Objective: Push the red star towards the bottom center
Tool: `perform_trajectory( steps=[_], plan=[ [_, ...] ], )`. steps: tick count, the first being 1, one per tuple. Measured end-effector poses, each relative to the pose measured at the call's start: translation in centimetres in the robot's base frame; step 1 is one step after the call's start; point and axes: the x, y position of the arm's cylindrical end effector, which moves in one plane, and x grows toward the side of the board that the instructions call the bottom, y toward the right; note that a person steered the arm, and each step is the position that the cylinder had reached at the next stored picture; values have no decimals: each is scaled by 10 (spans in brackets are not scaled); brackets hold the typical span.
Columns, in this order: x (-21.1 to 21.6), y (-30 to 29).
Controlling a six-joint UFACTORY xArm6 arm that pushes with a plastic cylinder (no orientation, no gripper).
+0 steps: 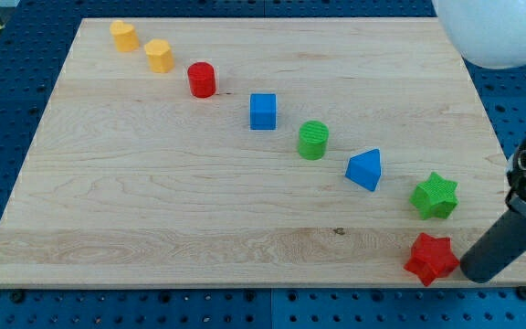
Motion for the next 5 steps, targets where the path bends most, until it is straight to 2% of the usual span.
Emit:
perform_trajectory(
  steps=[2, 4, 5],
  plan=[
    [1, -75],
    [1, -193],
    [-28, -229]
  ],
)
